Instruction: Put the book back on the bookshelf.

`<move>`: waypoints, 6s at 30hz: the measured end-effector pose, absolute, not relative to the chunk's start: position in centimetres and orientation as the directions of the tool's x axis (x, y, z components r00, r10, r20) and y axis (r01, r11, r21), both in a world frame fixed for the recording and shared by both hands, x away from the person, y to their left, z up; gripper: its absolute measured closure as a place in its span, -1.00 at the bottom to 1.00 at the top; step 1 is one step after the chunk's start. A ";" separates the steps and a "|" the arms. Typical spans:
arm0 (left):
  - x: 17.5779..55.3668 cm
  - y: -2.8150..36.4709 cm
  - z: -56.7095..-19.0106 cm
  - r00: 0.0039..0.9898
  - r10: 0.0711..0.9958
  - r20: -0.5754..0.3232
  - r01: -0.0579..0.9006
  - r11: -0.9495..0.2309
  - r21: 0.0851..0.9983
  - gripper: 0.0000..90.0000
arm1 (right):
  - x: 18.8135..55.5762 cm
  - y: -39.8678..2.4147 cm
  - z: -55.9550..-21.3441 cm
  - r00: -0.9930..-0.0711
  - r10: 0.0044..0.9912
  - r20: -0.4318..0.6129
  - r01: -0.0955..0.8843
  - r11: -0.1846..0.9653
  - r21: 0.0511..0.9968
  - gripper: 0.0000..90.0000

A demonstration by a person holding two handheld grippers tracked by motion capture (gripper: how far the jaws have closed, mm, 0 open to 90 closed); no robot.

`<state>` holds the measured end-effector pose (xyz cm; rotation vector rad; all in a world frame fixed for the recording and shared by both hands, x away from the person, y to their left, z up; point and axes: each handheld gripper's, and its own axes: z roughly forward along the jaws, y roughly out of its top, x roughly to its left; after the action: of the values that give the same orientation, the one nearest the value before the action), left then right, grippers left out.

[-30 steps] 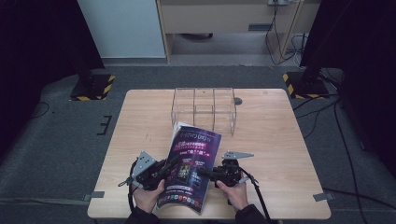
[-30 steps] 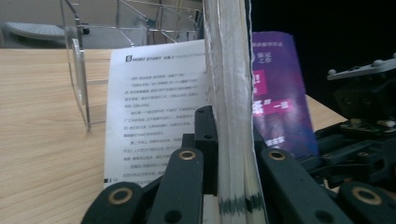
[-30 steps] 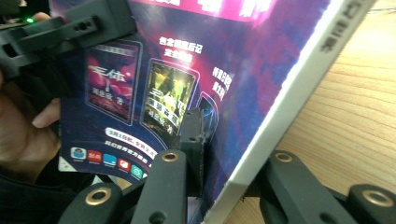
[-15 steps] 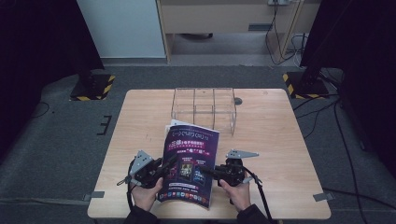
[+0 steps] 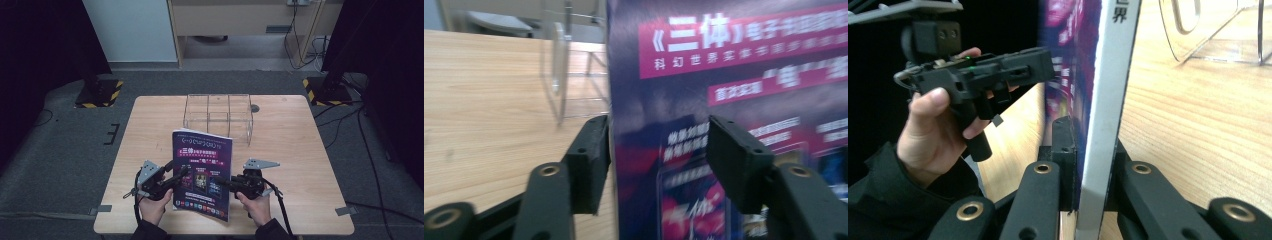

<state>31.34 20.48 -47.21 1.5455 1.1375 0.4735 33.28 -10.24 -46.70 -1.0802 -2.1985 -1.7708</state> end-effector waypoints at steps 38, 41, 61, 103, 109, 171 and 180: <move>34.1 22.2 -53.0 0.244 0.968 -0.055 0.655 -0.123 0.746 -0.58 | 34.3 -14.8 -38.8 -0.713 0.631 0.305 0.406 0.018 0.914 0.84; 34.2 22.2 -53.1 0.239 0.970 -0.051 0.657 -0.123 0.744 -0.59 | 34.4 -15.4 -38.4 -0.702 0.649 0.292 0.398 0.017 0.917 0.84; 34.5 21.7 -53.5 0.250 0.968 0.002 0.670 -0.175 0.721 -0.71 | 35.4 -18.7 -36.5 -0.641 0.725 0.253 0.354 -0.013 0.935 0.84; 34.6 21.6 -53.6 0.258 0.966 0.002 0.673 -0.181 0.717 -0.79 | 40.8 -19.0 -36.0 -0.497 0.844 0.204 0.317 -0.043 0.947 0.84; 34.6 21.6 -53.6 0.258 0.966 0.002 0.673 -0.182 0.717 -0.79 | 41.5 -18.8 -36.4 -0.483 0.849 0.215 0.317 -0.059 0.947 0.84; 34.6 21.6 -53.6 0.261 0.965 0.005 0.674 -0.186 0.715 -0.81 | 44.5 -15.2 -41.3 -0.387 0.909 0.156 0.298 -0.037 0.954 0.83; 34.6 21.6 -53.6 0.261 0.965 0.005 0.674 -0.186 0.715 -0.81 | 43.2 -15.9 -41.5 -0.425 0.895 0.133 0.338 0.021 0.941 0.80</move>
<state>34.62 21.59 -53.57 1.9383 1.4804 0.6279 43.23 -15.90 -41.46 -1.7769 -2.5320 -1.9965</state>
